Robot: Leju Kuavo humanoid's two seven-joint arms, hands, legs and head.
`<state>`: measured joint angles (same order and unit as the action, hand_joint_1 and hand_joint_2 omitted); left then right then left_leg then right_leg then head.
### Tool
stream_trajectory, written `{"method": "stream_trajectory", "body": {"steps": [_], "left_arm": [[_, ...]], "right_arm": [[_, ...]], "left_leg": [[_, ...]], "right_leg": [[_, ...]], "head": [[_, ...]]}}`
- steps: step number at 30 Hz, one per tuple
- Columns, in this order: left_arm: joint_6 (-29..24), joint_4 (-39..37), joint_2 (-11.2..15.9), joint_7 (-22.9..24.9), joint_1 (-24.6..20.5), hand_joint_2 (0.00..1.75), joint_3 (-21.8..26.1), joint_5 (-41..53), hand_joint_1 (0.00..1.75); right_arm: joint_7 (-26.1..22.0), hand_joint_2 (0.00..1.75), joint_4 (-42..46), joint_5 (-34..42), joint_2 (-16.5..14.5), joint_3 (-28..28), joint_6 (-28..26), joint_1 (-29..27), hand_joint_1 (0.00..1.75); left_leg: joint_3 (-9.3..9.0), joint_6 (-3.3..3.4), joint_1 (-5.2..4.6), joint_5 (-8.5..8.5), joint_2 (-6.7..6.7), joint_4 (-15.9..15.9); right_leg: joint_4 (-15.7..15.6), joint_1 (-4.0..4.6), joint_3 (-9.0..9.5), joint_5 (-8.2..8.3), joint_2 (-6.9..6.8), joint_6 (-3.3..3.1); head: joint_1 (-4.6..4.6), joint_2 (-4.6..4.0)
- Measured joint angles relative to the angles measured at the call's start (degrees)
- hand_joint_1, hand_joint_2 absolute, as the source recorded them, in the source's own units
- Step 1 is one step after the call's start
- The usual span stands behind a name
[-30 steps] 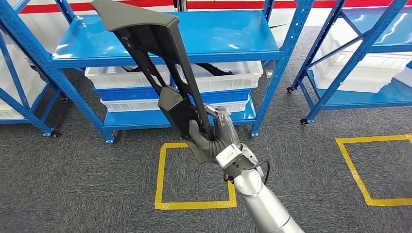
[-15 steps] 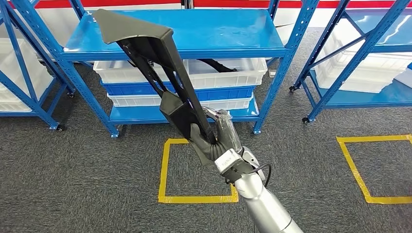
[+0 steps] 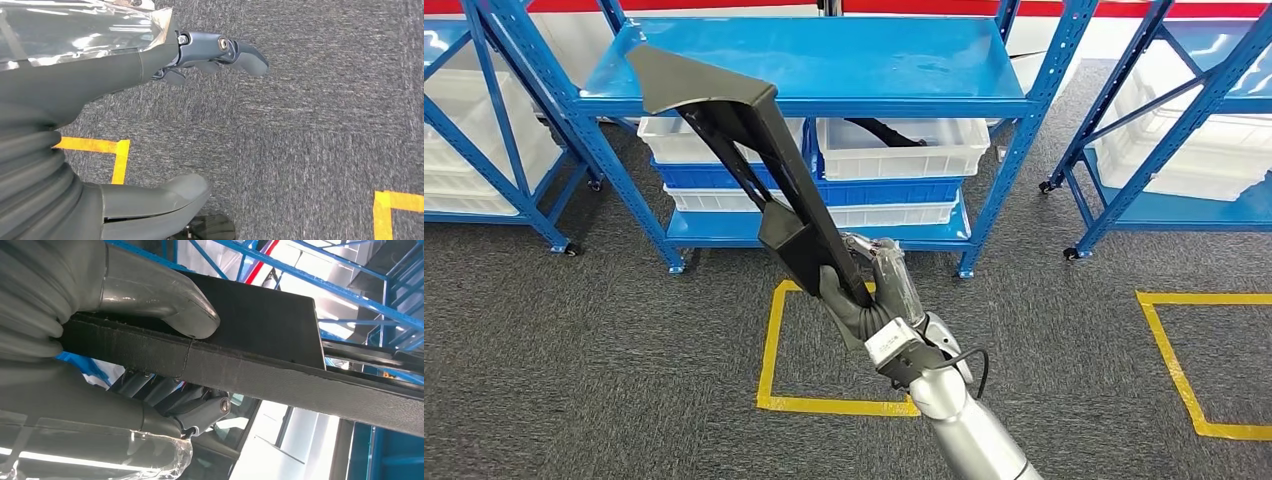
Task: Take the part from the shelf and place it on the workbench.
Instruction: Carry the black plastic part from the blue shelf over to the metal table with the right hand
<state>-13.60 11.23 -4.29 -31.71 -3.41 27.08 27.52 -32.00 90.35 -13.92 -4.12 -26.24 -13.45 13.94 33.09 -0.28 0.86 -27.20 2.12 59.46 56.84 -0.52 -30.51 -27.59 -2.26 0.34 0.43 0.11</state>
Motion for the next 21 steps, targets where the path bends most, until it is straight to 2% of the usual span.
{"method": "stream_trajectory", "body": {"steps": [1,3,5,6,7,9,10,11,12,13,14,15,16,18,20,21], "left_arm": [[0.0,0.0,0.0,0.1,-0.1,1.75,0.0,0.0,0.0],[-0.1,0.0,0.0,0.3,-0.1,1.75,0.0,0.1,0.0],[-0.1,0.0,0.0,0.5,-0.1,1.75,0.0,0.1,0.0],[-0.1,0.0,-0.1,0.6,-0.1,1.75,0.0,0.2,0.0],[-0.1,0.0,-0.1,0.7,-0.2,1.75,0.0,0.3,0.0],[0.0,0.0,0.0,0.7,-0.2,1.75,0.0,0.6,0.0],[0.2,0.0,0.0,0.7,-0.2,1.75,0.0,0.8,0.0],[0.4,0.0,-0.1,0.7,-0.2,1.75,0.0,0.8,0.0],[0.7,0.0,-0.1,0.7,-0.2,1.75,0.0,0.9,0.0],[0.9,0.0,-0.1,0.7,-0.2,1.75,0.0,1.0,0.0],[1.2,0.0,-0.1,0.7,-0.3,1.75,0.0,1.1,0.0],[1.4,0.0,-0.1,0.6,-0.4,1.75,0.0,1.2,0.0],[1.4,0.0,0.0,0.6,-0.4,1.75,0.0,1.2,0.0],[1.5,0.0,0.1,0.6,-0.3,1.75,0.0,1.2,0.0],[1.5,0.0,0.3,0.5,-0.2,1.75,0.0,1.2,0.0],[1.5,0.0,0.3,0.5,-0.3,1.75,0.0,1.2,0.0]], "right_arm": [[0.0,1.75,0.1,0.0,0.0,0.0,0.0,0.0,1.75],[-0.1,1.75,0.1,-0.1,0.1,0.1,-0.1,-0.1,1.75],[-0.2,1.75,0.2,-0.1,0.1,0.1,-0.2,-0.2,1.75],[-0.3,1.75,0.2,-0.1,0.2,0.1,-0.2,-0.2,1.75],[-0.3,1.75,0.3,-0.1,0.3,0.2,-0.2,-0.2,1.75],[-0.4,1.75,0.3,-0.1,0.5,0.2,-0.3,-0.4,1.75],[-0.4,1.75,0.3,-0.1,0.7,0.3,-0.3,-0.6,1.75],[-0.4,1.75,0.3,-0.1,0.8,0.3,-0.3,-0.7,1.75],[-0.4,1.75,0.3,-0.1,0.9,0.3,-0.3,-0.7,1.75],[-0.4,1.75,0.3,-0.1,1.0,0.3,-0.3,-0.7,1.75],[-0.4,1.75,0.3,-0.1,1.0,0.3,-0.3,-0.7,1.75],[-0.5,1.75,0.3,-0.2,1.1,0.3,-0.4,-0.8,1.75],[-0.5,1.75,0.3,-0.3,1.2,0.4,-0.4,-0.9,1.75],[-0.5,1.75,0.4,-0.3,1.2,0.4,-0.4,-1.0,1.75],[-0.5,1.75,0.5,-0.3,1.2,0.4,-0.5,-1.1,1.75],[-0.5,1.75,0.5,-0.2,1.2,0.4,-0.5,-1.1,1.75]], "left_leg": [[-0.53,0.25,-0.18,0.21,0.4,-1.4],[-0.25,0.88,-0.4,0.34,-0.08,-1.8],[-0.17,1.81,-0.26,0.91,-0.7,-2.3],[-0.12,2.25,-0.14,1.21,-1.02,-2.5],[-0.02,2.54,-0.08,1.4,-1.36,-2.6],[0.31,2.76,-0.09,1.62,-2.19,-2.6],[0.42,2.77,-0.09,1.7,-2.65,-2.6],[0.46,2.71,-0.09,1.78,-3.12,-2.6],[0.46,2.61,-0.06,1.84,-3.61,-2.5],[0.46,2.48,-0.03,1.86,-4.09,-2.4],[0.54,2.23,-0.11,1.83,-4.55,-2.1],[0.69,1.93,-0.17,1.82,-4.98,-1.9],[0.9,1.58,-0.24,1.86,-5.3,-1.8],[1.3,0.89,-0.2,2.15,-5.73,-1.7],[1.78,0.31,-0.04,1.49,-5.05,-1.0],[2.49,0.05,0.01,0.27,-4.33,0.7]], "right_leg": [[0.0,0.23,-0.15,0.02,-0.25,0.15],[0.0,0.43,-0.36,0.12,-0.86,0.62],[1.1,0.35,-1.01,-0.79,-0.41,1.0],[3.1,0.3,-1.96,-2.01,0.24,0.98],[6.5,0.15,-3.53,-3.71,0.99,0.74],[14.6,-0.01,-7.14,-6.88,1.76,0.46],[17.0,-0.07,-8.17,-7.49,1.87,0.67],[17.0,-0.13,-8.07,-7.14,1.93,1.09],[14.5,-0.25,-6.75,-5.86,2.02,1.65],[10.3,-0.45,-4.6,-4.09,2.35,2.21],[6.1,-0.63,-2.57,-2.63,2.89,2.57],[2.8,-0.72,-1.06,-1.55,3.34,2.63],[1.2,-0.72,-0.3,-1.02,3.68,2.49],[0.9,-0.57,-0.29,-0.76,3.48,1.84],[0.9,-0.83,-0.38,-0.39,2.96,1.13],[0.8,-0.96,-0.41,-0.25,2.65,0.72]], "head": [[0.03,0.0],[0.09,0.0],[0.08,0.0],[0.1,0.0],[0.13,0.0],[0.16,0.0],[0.15,0.0],[0.16,0.0],[0.15,0.0],[0.16,0.0],[0.15,0.0],[0.13,0.0],[0.11,0.0],[0.07,0.0],[0.0,0.0],[-0.08,0.0]]}}
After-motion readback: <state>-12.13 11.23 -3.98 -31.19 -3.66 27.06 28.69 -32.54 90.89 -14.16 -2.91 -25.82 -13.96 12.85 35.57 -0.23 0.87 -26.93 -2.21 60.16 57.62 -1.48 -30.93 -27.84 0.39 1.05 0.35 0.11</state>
